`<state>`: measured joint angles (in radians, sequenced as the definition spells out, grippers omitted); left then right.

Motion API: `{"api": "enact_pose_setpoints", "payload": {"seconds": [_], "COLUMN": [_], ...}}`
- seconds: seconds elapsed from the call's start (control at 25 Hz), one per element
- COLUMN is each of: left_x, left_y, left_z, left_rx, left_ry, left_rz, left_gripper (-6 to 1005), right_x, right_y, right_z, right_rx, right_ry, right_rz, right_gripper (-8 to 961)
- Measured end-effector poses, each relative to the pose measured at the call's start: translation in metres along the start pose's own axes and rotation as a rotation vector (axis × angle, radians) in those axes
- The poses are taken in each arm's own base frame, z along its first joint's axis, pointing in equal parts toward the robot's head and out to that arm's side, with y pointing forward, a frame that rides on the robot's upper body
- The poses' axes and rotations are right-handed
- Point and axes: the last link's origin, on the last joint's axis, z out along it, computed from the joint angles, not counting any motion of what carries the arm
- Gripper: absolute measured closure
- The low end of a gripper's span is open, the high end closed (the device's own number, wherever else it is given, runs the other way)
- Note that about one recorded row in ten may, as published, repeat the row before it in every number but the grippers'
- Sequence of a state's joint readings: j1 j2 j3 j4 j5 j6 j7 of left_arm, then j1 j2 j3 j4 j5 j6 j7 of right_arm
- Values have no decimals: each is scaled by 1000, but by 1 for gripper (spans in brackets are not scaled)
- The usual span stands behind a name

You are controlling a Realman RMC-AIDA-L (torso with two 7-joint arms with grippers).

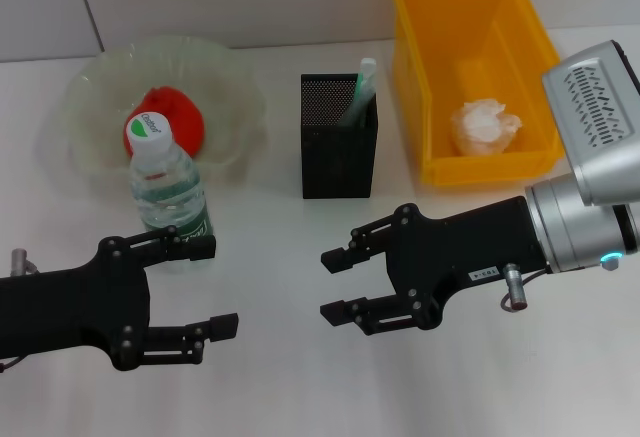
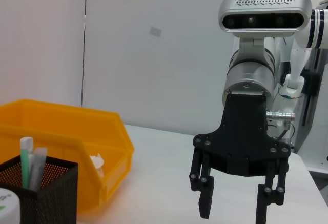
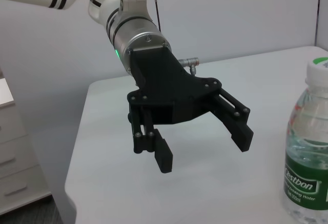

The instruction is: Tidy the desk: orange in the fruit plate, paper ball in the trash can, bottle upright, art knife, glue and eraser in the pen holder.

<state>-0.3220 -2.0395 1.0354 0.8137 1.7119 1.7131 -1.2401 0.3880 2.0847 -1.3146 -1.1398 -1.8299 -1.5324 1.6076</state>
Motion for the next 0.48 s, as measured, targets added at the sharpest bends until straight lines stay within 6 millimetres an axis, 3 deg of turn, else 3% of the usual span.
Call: {"api": "enact_pose_setpoints", "payload": {"seconds": [0.48], "left_x": [0], "left_y": [-1], "left_z": [1], "left_rx": [3], "left_ry": [1], "left_rz": [2], "left_gripper": [137], "right_x": [-1], "right_y": [-1], "right_z": [1], "right_rx": [0], "right_ry": [0], "right_rz": [-5], "right_gripper": [429]}}
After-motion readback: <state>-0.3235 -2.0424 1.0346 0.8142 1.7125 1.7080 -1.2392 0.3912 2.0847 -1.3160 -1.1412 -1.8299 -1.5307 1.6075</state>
